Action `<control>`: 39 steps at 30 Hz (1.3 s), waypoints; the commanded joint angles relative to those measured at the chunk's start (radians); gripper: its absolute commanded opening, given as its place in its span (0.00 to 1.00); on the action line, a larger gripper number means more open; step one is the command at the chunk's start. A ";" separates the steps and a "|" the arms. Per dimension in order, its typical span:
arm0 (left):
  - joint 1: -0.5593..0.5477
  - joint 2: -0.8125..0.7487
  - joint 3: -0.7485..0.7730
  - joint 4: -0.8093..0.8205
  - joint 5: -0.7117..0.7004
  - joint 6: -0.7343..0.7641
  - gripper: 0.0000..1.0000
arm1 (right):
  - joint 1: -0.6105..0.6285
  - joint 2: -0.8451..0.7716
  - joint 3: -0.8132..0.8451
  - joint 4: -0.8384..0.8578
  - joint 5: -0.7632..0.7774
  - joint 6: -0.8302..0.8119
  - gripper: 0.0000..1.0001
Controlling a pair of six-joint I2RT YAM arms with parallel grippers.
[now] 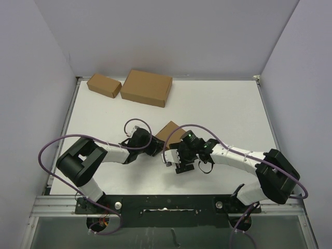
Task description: Fold the paper box
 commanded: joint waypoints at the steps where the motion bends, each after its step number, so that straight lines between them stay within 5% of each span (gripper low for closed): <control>1: -0.020 -0.009 -0.043 -0.073 -0.044 -0.055 0.34 | 0.026 0.022 0.009 0.102 0.127 0.071 0.77; 21: -0.086 -0.091 -0.086 -0.123 -0.175 -0.234 0.33 | 0.072 0.107 0.066 0.069 0.237 0.156 0.74; 39: -0.086 -0.088 -0.096 -0.108 -0.187 -0.228 0.33 | 0.060 0.098 0.082 0.057 0.259 0.166 0.27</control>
